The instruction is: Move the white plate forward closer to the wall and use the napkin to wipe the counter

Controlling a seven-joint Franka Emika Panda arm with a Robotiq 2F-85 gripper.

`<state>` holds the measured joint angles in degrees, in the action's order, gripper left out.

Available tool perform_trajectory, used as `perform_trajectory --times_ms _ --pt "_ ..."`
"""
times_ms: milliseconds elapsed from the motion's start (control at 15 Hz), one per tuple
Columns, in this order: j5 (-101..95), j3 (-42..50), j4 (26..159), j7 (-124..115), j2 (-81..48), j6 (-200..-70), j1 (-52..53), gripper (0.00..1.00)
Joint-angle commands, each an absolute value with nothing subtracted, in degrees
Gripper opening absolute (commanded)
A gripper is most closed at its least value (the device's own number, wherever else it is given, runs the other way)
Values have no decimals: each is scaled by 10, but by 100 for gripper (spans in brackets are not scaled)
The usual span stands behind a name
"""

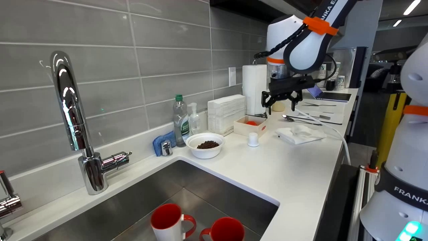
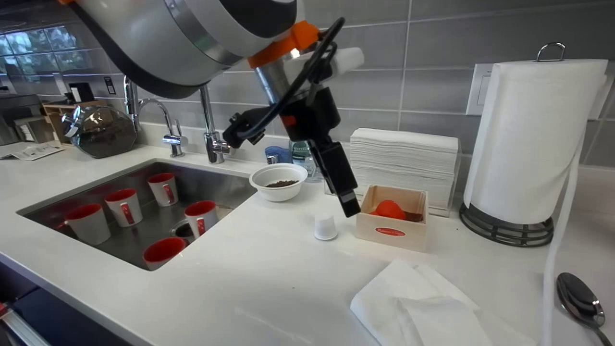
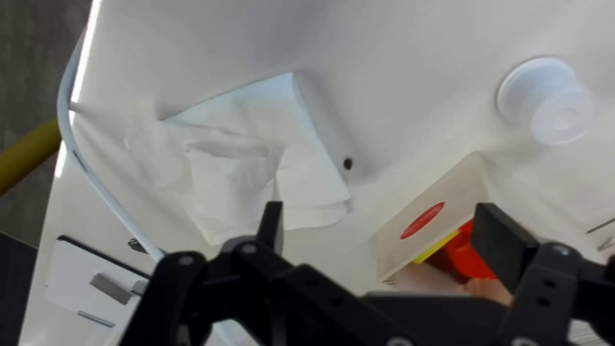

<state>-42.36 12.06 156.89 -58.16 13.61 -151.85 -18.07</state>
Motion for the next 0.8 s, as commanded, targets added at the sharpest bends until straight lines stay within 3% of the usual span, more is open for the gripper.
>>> perform_trajectory --times_ms 0,733 --pt "-458 123 1579 -624 131 -1568 -241 100" --pt "-674 148 1534 -867 -40 -1649 -337 100"
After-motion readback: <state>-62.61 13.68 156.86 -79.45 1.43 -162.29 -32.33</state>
